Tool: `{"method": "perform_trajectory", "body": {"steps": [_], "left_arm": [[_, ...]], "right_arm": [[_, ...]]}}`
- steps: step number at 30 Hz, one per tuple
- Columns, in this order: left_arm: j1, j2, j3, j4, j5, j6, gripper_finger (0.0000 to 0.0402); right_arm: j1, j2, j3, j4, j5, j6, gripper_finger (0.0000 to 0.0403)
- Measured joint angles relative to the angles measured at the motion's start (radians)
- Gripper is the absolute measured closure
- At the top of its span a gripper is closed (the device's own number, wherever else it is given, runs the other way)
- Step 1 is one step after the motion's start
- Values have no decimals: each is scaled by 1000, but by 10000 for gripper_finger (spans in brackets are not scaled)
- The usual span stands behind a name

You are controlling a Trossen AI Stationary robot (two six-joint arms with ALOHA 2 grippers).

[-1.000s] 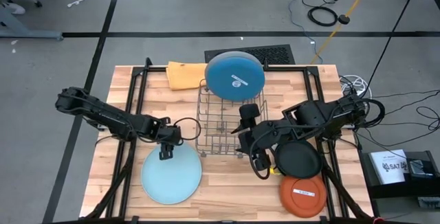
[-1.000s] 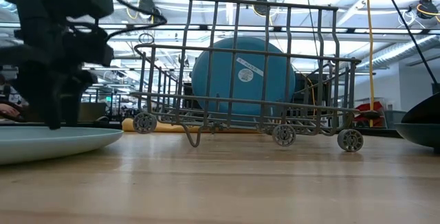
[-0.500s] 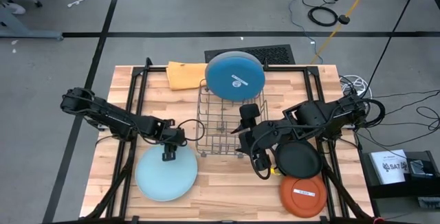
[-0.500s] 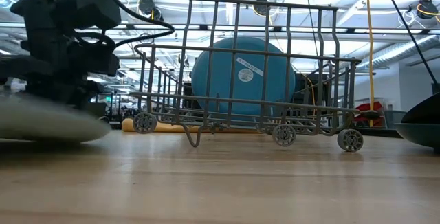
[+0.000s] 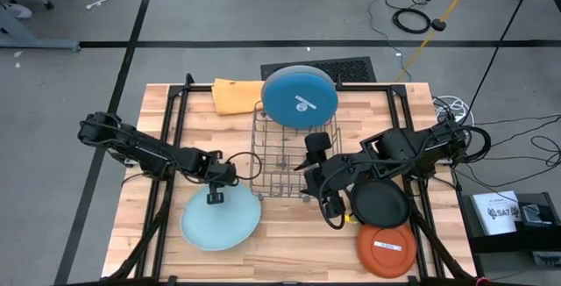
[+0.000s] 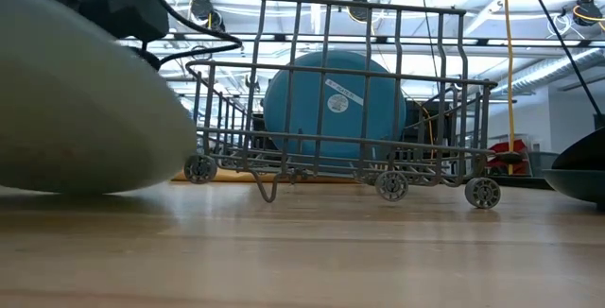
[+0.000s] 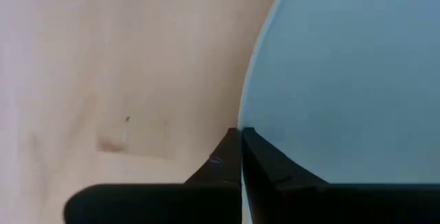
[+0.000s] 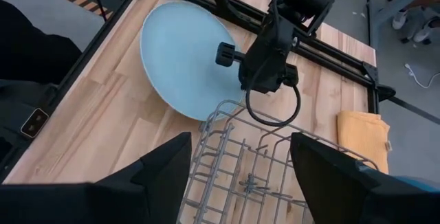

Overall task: Sort dishes
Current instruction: Put the light blue plate into the dish rack

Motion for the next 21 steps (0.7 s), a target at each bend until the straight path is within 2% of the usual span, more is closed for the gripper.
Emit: {"method": "perform_trajectory", "body": {"steps": [8,21], "left_arm": [[0,-34,103,-189,-84,26,401],[0,-73,146,-195,-92,18,401]], "right_arm": [[0,0,0,0,0,0,161],[0,0,0,-1,0,0,161]]}}
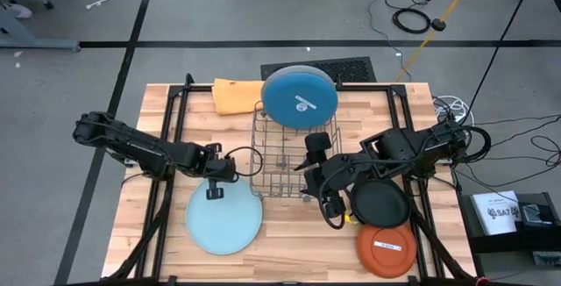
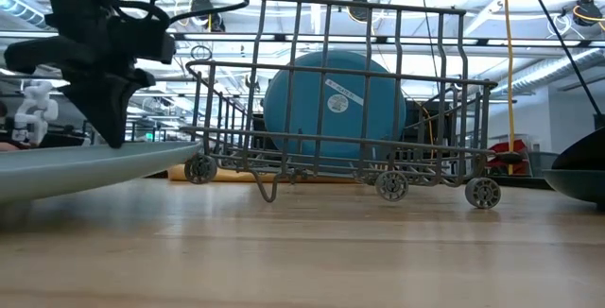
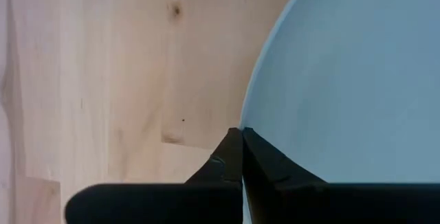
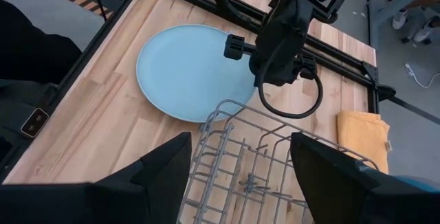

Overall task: Sort dishes
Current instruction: Put the light blue plate into the dish rack

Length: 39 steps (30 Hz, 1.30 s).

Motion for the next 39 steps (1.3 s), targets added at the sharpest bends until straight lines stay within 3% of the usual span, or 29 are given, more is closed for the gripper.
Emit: {"method": "perform_trajectory", "body": {"steps": [12,30,39], "left_arm": [[-2,-1,22,-54,-20,-2,401],[-3,-97,356,-496,-176,32,401],[-3,-127,464,-533,-243,58,401]], "right_arm": [[0,0,0,0,0,4,161],[0,0,0,0,0,0,161],[-1,-1,0,0,0,0,161]]}}
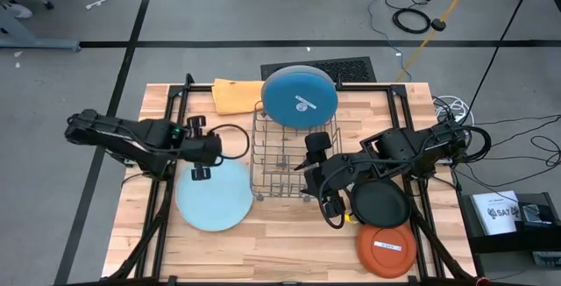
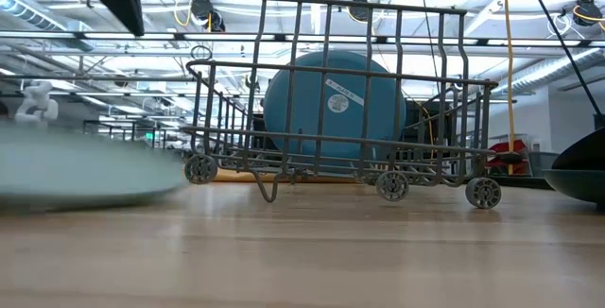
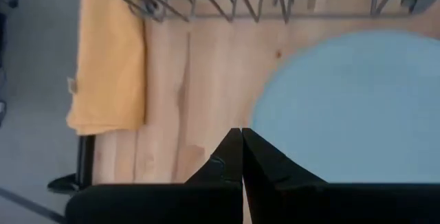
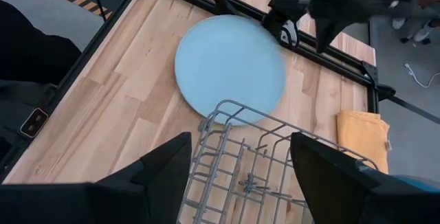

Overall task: Sort dishes
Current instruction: Put the light blue plate into the dish rack

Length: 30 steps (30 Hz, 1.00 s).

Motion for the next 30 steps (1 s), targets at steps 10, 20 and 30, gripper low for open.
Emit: {"method": "perform_trajectory", "body": {"steps": [10,20,30], "left_arm": [[-21,-3,-111,215,288,-51,396],[-294,74,-379,557,518,-334,244],[-563,234,-382,832,441,-605,219]], "right_arm": [[0,0,0,0,0,0,161],[1,0,0,-1,-3,4,161],[1,0,0,1,-3,-4,161]]}}
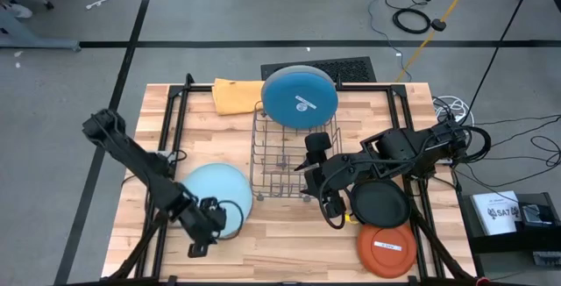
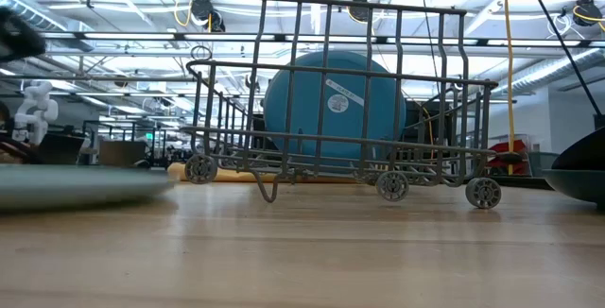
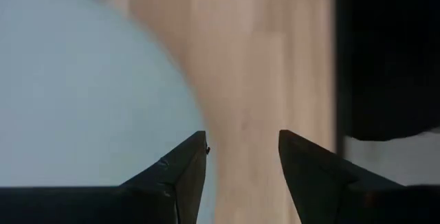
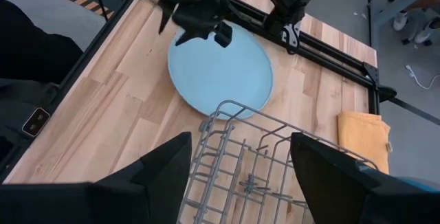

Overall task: Sort dishes
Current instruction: Put the light blue plate into the dish rack

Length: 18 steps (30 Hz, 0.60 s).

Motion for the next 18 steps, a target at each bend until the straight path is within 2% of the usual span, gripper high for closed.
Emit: {"method": "perform_trajectory", "body": {"steps": [7,18], "left_arm": [[-56,161,1,-35,-50,-135,219],[-66,292,12,-32,-86,-138,219]], "right_arm": [[0,5,0,12,0,-3,161],[5,33,-1,11,0,-9,161]]}}
